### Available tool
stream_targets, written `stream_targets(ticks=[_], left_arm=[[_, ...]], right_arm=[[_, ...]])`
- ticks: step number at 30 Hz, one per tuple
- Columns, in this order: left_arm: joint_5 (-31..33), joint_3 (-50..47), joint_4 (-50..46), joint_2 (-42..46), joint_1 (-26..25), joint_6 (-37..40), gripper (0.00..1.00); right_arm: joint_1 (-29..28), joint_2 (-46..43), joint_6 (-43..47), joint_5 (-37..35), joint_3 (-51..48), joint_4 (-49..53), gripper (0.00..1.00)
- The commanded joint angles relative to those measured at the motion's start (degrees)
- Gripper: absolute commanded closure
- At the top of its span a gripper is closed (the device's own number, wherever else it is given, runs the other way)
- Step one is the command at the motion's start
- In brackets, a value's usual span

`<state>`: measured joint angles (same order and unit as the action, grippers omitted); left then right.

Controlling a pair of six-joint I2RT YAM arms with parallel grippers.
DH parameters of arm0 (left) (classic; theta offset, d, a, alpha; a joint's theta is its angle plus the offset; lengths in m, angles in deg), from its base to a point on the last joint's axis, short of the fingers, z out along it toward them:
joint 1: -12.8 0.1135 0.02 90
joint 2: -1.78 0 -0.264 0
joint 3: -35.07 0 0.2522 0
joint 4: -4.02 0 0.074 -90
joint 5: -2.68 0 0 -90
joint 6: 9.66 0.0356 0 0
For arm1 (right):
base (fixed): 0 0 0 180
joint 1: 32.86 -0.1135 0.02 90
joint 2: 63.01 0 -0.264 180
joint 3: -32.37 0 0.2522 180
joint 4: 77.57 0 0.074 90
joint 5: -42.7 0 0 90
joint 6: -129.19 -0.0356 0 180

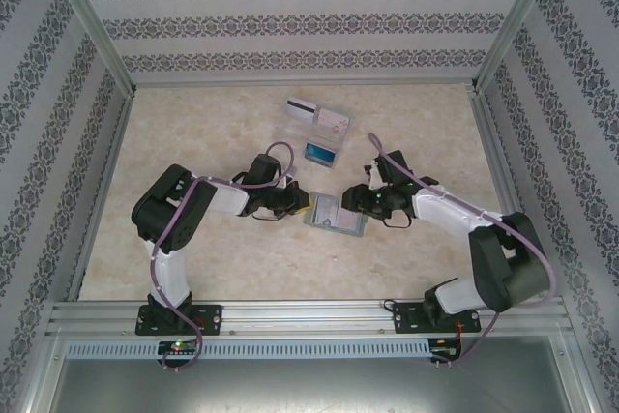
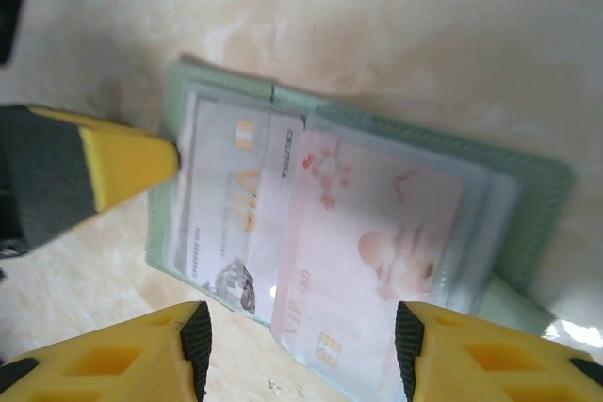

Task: Put the credit cards into the card holder

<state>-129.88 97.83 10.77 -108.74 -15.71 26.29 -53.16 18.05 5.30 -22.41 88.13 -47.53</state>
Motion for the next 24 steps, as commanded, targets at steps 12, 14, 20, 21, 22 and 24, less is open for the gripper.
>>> stream_targets(ticks=[12, 14, 20, 21, 22, 24], left_arm=[[2.21, 0.27, -2.87, 0.93, -0.98, 1.48, 1.00], [2.19, 0.29, -2.84, 0.96, -1.02, 1.50, 1.00], [2.21, 0.31, -2.76, 0.80, -1.19, 1.48, 1.00], [2.16, 0.31, -2.83, 0.80, -1.12, 1.48, 1.00], [2.14, 0.25, -2.77, 0.88, -1.12, 1.46, 1.00], [2.20, 0.23, -2.85, 0.91, -1.15, 1.48, 1.00]], right_arm=[[2.36, -0.19, -2.34, 8.20, -5.09, -4.51, 0.44], [2.41, 0.05, -2.07, 7.94, -5.00, -4.37, 0.44], [2.11, 1.80, -2.04, 8.34, -4.75, -5.52, 0.44], [2.02, 2.11, -2.06, 8.42, -4.73, -5.84, 0.44], [1.85, 2.24, -2.06, 8.10, -4.61, -5.71, 0.44], [1.60, 2.47, -1.89, 6.53, -4.55, -4.93, 0.44]])
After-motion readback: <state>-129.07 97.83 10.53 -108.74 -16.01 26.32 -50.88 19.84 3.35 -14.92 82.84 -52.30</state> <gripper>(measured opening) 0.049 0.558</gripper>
